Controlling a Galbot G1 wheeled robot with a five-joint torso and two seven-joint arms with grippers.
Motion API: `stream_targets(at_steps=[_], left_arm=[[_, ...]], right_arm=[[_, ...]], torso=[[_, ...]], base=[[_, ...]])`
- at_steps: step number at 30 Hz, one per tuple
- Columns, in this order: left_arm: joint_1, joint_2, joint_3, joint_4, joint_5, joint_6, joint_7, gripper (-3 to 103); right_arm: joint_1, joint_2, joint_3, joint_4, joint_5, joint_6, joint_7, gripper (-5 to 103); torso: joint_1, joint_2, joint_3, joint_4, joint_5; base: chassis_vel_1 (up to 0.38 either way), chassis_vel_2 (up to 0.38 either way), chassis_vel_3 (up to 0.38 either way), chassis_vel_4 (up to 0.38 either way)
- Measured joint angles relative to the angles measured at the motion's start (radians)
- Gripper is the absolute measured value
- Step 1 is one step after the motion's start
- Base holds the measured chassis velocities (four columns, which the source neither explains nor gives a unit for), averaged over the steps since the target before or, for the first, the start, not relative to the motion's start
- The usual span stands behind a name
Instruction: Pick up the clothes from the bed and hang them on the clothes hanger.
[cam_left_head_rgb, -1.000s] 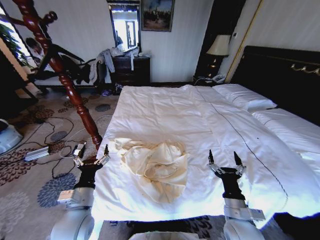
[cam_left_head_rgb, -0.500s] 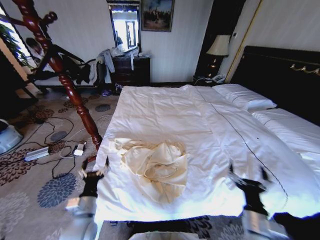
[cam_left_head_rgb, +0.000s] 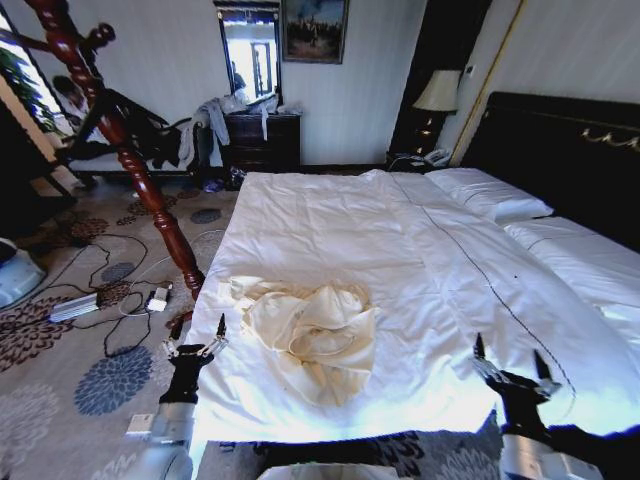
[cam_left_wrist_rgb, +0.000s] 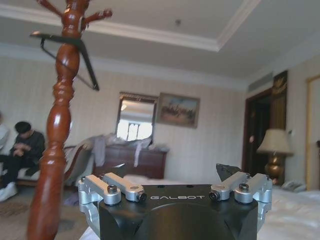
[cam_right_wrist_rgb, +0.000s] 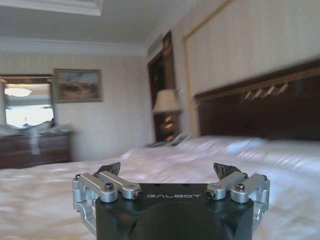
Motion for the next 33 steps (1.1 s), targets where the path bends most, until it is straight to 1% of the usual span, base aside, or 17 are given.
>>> stream_targets(at_steps=[1,2,3,4,7,8,9,12,13,17,18,19,20,23,25,29,33], left_arm=[[0.001,0.001,-0.005,0.001,-0.002,-0.010,0.009,100],[0.006,-0.001,-0.017,0.008,-0.001,-0.018,0.012,100],[0.011,-0.005,-0.025,0.012,0.003,-0.021,0.010,100],[0.011,-0.005,-0.025,0.012,0.003,-0.021,0.010,100],[0.041,-0.032,-0.052,0.014,0.041,-0.025,-0.017,100],[0.050,-0.044,-0.062,0.016,0.062,-0.025,-0.031,100],[0.050,-0.044,-0.062,0.016,0.062,-0.025,-0.031,100],[0.074,-0.088,-0.096,0.051,0.121,-0.024,-0.084,100],[0.077,-0.096,-0.102,0.060,0.127,-0.023,-0.093,100],[0.091,-0.125,-0.122,0.086,0.144,-0.027,-0.115,100],[0.100,-0.142,-0.129,0.089,0.158,-0.031,-0.119,100],[0.104,-0.149,-0.130,0.088,0.163,-0.032,-0.120,100],[0.104,-0.149,-0.130,0.088,0.163,-0.032,-0.120,100],[0.119,-0.184,-0.132,0.057,0.200,-0.033,-0.122,100],[0.125,-0.196,-0.131,0.039,0.221,-0.032,-0.122,100],[0.133,-0.199,-0.130,0.025,0.241,-0.032,-0.125,100],[0.133,-0.199,-0.127,0.022,0.253,-0.031,-0.128,100]], right_arm=[[0.000,-0.038,-0.002,0.011,0.066,-0.026,-0.005,100],[0.002,-0.117,0.002,0.031,0.197,-0.085,0.002,100],[0.007,-0.162,0.005,0.040,0.267,-0.118,0.016,100],[0.007,-0.162,0.005,0.040,0.267,-0.118,0.016,100],[0.041,-0.317,0.009,0.073,0.498,-0.243,0.087,100],[0.058,-0.351,0.005,0.084,0.556,-0.282,0.108,100],[0.058,-0.351,0.005,0.084,0.556,-0.282,0.108,100],[0.146,-0.447,-0.045,0.101,0.714,-0.389,0.156,100],[0.174,-0.463,-0.069,0.098,0.737,-0.404,0.164,100],[0.266,-0.494,-0.164,0.059,0.774,-0.427,0.183,100],[0.331,-0.495,-0.228,0.024,0.782,-0.430,0.194,100],[0.361,-0.493,-0.256,0.009,0.783,-0.431,0.198,100],[0.361,-0.493,-0.256,0.009,0.783,-0.431,0.198,100],[0.540,-0.461,-0.411,-0.086,0.780,-0.431,0.228,100],[0.617,-0.444,-0.484,-0.130,0.775,-0.431,0.250,100],[0.681,-0.438,-0.546,-0.172,0.750,-0.443,0.274,100],[0.690,-0.445,-0.571,-0.178,0.714,-0.454,0.273,100]], torso=[[0.000,0.000,0.000,-0.0001,-0.0001],[0.000,0.000,0.000,-0.0001,-0.0001],[0.000,0.000,0.000,0.0001,-0.0003],[0.000,0.000,0.000,0.0001,-0.0003],[0.000,0.000,0.000,0.0006,0.0001],[0.000,0.000,0.000,0.0005,-0.0001],[0.000,0.000,0.000,0.0005,-0.0001],[0.000,0.000,0.000,0.0003,-0.0001],[0.000,0.000,0.000,0.0003,-0.0002],[0.000,0.000,0.000,0.0003,-0.0001],[0.000,0.000,0.000,0.0001,-0.0002],[0.000,0.000,0.000,-0.0002,-0.0003],[0.000,0.000,0.000,-0.0002,-0.0003],[0.000,0.000,0.000,0.0003,0.0001],[0.000,0.000,0.000,0.0006,0.0000],[0.000,0.000,0.000,0.0004,-0.0002],[0.000,0.000,0.000,0.0000,-0.0003]], base=[[0.000,0.000,0.000,0.000],[0.000,0.000,0.000,0.000],[0.000,0.000,0.000,0.000],[0.000,0.000,0.000,0.000],[0.000,0.000,0.000,0.000],[0.000,0.000,0.000,0.000],[0.000,0.000,0.000,0.000],[0.000,0.000,0.000,0.000],[0.000,0.000,0.000,0.000],[0.000,0.000,0.000,0.000],[0.000,0.000,0.000,0.000],[0.000,0.000,0.000,0.000],[0.000,0.000,0.000,0.000],[0.000,0.000,0.000,0.000],[0.000,0.000,0.000,0.000],[0.000,0.000,0.000,0.000],[0.000,0.000,0.000,0.000]])
